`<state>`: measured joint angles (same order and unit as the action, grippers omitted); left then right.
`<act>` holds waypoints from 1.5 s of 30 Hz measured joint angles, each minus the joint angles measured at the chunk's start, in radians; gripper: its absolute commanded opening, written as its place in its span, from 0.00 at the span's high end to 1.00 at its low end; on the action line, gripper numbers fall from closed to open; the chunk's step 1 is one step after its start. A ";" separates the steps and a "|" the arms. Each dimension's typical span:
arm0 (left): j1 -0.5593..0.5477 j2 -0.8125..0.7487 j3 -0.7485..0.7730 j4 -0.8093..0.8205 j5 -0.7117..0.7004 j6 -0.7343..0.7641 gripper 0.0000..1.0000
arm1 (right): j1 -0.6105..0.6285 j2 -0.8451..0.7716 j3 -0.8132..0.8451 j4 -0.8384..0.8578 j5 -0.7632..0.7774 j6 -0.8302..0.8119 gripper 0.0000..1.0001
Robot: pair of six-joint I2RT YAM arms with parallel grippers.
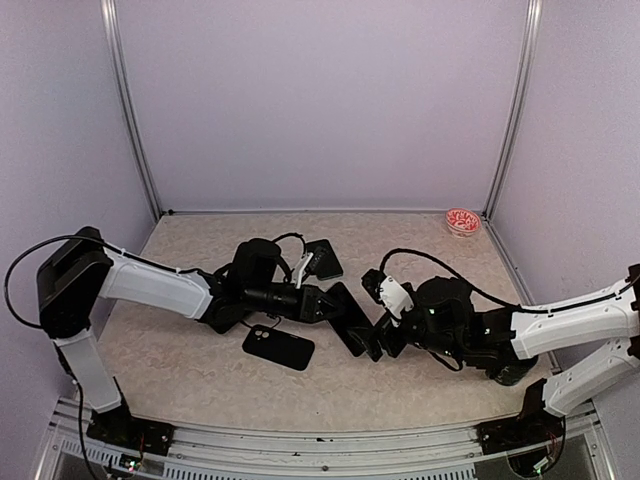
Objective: Put the phone into the phone case
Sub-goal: Pass from the right arm to the left, then pass from the left arm to the right
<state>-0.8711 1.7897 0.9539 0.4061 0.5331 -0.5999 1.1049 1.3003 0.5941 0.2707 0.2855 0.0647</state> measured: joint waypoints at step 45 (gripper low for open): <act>0.053 -0.275 -0.298 0.525 -0.170 -0.092 1.00 | -0.389 0.023 -0.035 0.369 -0.793 0.504 0.02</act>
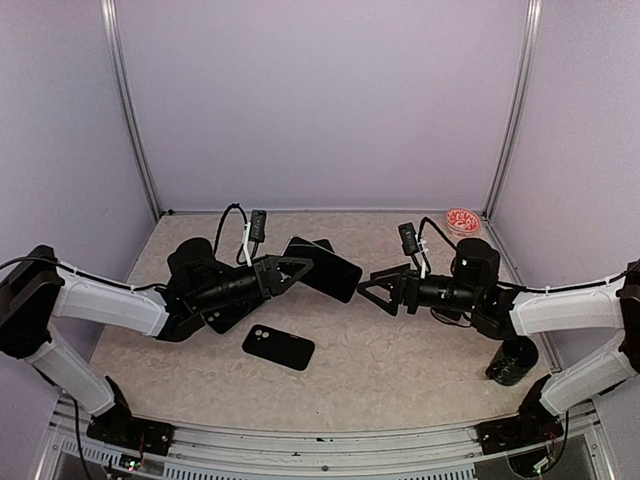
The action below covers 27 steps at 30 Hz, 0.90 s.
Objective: Put the phone into the phone case
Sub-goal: Pass from the left arm to the right
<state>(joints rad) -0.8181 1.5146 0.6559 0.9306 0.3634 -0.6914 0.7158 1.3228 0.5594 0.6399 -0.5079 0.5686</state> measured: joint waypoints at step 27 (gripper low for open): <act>-0.008 0.229 -0.005 0.320 0.027 -0.181 1.00 | 0.019 0.299 0.088 0.443 -0.256 0.319 0.13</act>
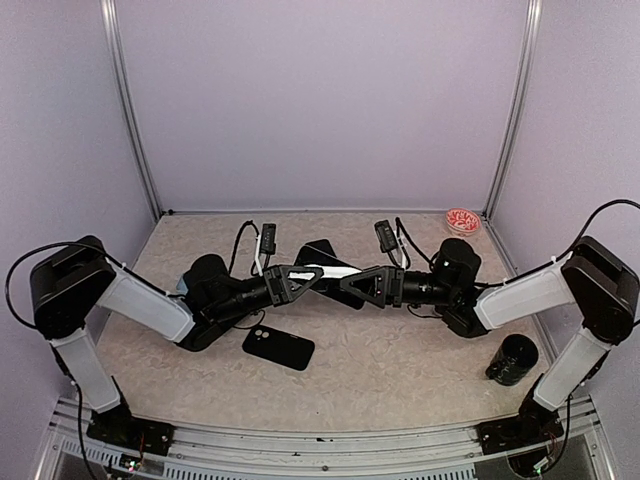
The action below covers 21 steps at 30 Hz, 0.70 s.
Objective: Put the phone into the phone case
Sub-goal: Pass from the left arm to the right
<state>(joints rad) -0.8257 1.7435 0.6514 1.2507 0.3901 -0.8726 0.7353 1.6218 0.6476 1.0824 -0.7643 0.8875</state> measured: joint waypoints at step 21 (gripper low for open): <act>-0.014 0.025 0.000 0.105 -0.002 -0.031 1.00 | 0.015 0.063 0.002 0.106 -0.040 0.079 0.80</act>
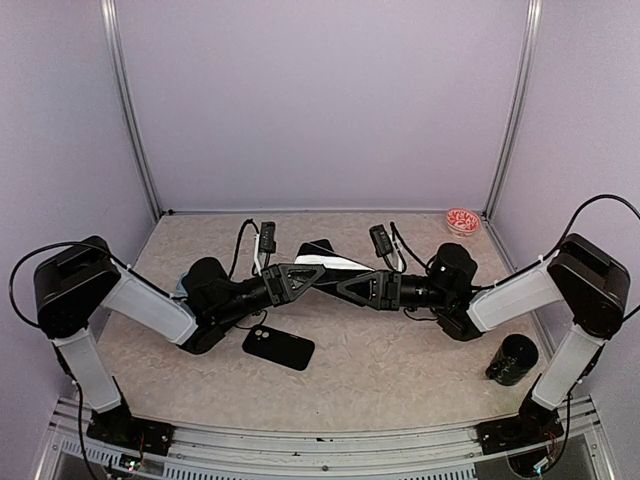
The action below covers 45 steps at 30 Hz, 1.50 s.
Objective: Put the phone into the phone case
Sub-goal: Pass from the left arm to the right, then move the phone case to the center of the board.
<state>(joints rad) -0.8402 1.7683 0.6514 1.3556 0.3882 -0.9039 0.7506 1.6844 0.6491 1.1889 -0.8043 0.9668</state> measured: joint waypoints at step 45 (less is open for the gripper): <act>0.047 -0.335 -0.043 -0.872 -0.270 0.361 0.01 | -0.039 -0.307 -0.045 -0.600 0.167 -0.364 1.00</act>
<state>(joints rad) -0.7933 1.4334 0.6083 0.4839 0.1184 -0.5430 0.7113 1.3769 0.6044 0.5892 -0.6376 0.6029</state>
